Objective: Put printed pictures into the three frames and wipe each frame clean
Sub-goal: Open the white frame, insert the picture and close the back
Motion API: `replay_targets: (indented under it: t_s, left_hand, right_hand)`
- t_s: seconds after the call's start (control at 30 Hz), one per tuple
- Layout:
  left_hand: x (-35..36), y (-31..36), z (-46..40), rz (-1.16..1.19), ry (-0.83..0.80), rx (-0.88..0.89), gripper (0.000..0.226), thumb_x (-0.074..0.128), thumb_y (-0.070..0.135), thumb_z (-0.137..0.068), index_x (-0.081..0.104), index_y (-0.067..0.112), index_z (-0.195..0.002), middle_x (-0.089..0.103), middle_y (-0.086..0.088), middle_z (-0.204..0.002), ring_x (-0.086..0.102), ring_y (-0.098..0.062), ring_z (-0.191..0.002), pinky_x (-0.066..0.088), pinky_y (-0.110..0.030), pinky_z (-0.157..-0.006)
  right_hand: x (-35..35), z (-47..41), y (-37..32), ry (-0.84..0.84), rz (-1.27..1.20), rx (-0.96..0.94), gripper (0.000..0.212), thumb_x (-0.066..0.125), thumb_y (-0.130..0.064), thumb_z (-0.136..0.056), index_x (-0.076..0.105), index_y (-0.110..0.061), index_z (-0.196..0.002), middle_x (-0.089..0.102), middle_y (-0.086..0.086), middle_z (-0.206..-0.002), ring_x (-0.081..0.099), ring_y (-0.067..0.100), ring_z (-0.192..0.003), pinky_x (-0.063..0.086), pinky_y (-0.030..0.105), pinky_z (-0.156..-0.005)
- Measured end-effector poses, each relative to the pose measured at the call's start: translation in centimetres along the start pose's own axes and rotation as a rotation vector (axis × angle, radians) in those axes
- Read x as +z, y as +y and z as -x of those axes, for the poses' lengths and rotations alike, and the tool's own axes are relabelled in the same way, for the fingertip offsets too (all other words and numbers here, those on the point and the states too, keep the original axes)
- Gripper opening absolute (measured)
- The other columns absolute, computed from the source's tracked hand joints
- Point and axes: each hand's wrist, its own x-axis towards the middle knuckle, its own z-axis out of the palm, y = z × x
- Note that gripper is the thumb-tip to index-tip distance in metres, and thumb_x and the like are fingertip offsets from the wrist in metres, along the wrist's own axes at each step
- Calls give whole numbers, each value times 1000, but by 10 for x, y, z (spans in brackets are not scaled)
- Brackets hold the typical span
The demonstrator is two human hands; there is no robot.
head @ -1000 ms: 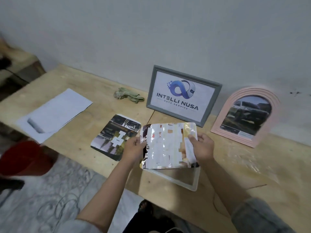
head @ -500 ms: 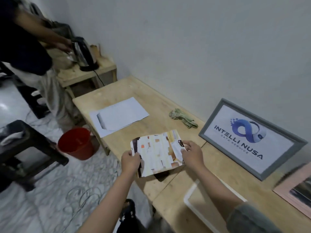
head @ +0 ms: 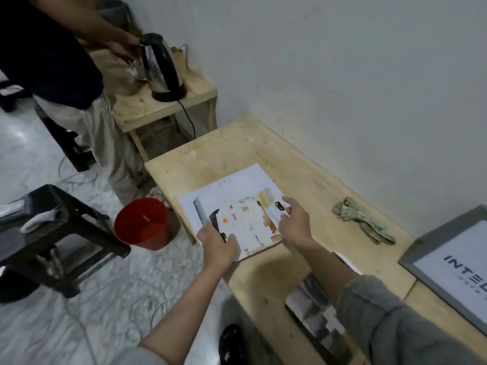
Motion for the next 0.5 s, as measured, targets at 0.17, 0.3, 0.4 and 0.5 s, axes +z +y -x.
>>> replay_targets:
  t_s: [0.17,0.3,0.4,0.5]
  left_hand:
    - [-5,-4,-44,-125,-88,3,53,56,17,-86,33,6,-133,20,-13,-141,30,-14,-121,37,-23,-96]
    - [2,-12,-69,-231,-139,39,62,60,20,-84,31,6,-136,8,-17,-149,6,-27,-143,32,-33,-107]
    - [4,-14,-78,-420,-158,60,60,66,31,-80,37,7,-127,14,-22,-147,22,-41,-135,33,-45,-108]
    - [3,-19,-81,-592,-169,114,56,67,37,-76,42,5,-114,26,-24,-139,36,-40,-122,40,-52,-97]
  right_hand:
    - [35,-46,-16,-83,182,0,54,47,2,-86,41,-5,-139,46,12,-138,48,27,-124,39,24,-89]
    - [59,-71,-12,-177,357,-46,59,55,-14,-79,43,-2,-136,47,22,-127,50,32,-110,43,34,-89]
    - [73,-78,-2,-166,565,-105,67,66,-18,-76,43,-3,-137,44,27,-127,47,42,-113,45,45,-91]
    - [76,-78,-2,-229,774,-91,64,62,-37,-79,38,-15,-134,32,17,-140,36,35,-125,31,50,-101]
